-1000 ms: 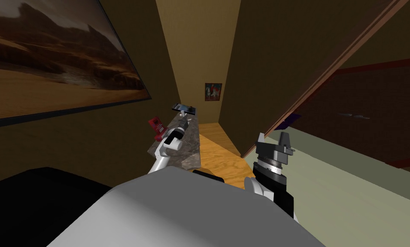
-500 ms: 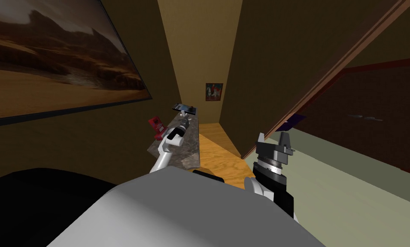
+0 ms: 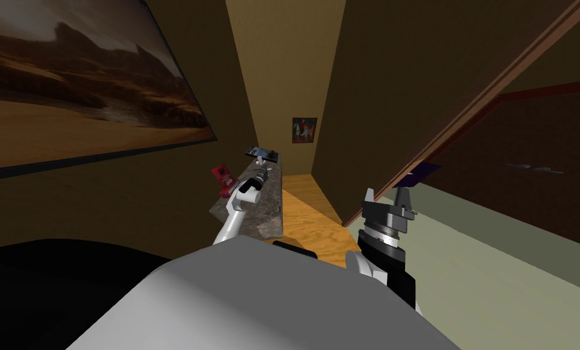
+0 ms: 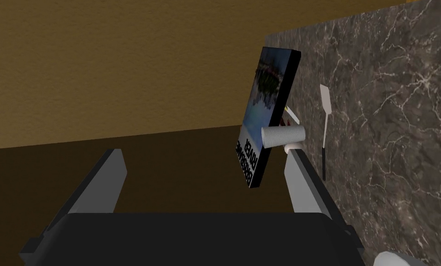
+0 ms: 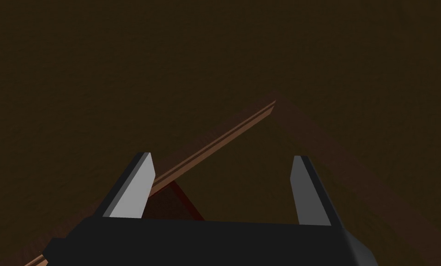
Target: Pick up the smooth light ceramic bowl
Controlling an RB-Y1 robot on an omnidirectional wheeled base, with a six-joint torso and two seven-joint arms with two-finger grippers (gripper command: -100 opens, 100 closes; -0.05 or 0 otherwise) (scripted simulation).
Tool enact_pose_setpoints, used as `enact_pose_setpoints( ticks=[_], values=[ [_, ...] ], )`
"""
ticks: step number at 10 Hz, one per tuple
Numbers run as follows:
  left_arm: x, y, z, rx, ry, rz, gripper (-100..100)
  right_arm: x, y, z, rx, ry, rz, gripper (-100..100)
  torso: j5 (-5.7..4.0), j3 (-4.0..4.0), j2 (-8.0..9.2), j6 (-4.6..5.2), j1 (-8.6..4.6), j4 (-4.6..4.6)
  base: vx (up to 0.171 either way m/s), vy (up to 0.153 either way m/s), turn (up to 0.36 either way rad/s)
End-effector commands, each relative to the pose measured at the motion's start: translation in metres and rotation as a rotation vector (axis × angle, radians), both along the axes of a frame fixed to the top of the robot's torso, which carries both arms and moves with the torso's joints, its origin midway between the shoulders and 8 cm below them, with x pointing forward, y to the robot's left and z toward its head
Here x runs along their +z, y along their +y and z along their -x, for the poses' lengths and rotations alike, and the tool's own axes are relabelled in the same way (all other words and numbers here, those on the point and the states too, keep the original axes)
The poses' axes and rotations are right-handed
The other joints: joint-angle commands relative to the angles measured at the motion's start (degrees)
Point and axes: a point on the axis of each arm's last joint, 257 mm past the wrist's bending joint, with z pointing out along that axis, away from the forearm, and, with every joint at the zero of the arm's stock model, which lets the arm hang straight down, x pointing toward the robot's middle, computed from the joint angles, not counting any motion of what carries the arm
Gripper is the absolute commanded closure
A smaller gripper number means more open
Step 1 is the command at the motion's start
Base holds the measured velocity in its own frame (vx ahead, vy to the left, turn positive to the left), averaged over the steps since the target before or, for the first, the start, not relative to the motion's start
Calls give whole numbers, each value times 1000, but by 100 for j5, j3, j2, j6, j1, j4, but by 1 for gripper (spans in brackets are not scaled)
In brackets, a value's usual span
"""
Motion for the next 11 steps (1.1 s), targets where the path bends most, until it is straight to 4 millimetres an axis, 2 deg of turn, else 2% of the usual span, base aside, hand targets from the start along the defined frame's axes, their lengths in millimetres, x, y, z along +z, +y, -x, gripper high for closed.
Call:
enact_pose_setpoints(
  ticks=[1, 4, 6, 11],
  values=[
    [-10, 3, -3, 9, 45, 6, -100, 0, 0, 0, 0, 0, 0, 0, 0, 0, 0, 0, 0, 0, 8, -17, 49],
    [-22, 10, -16, 31, 121, 23, -100, 0, 0, 0, 0, 0, 0, 0, 0, -1, -2, 1, -1, -1, 10, -14, 83],
    [-30, 11, -14, 36, 153, 26, -100, 0, 0, 0, 0, 0, 0, 0, 1, -1, -2, 1, 2, -1, 5, -3, 28],
    [-54, 20, -26, 72, 286, 56, -100, 0, 0, 0, 0, 0, 0, 0, 3, -2, -2, 1, 10, -1, 12, 12, 91]
  ],
)
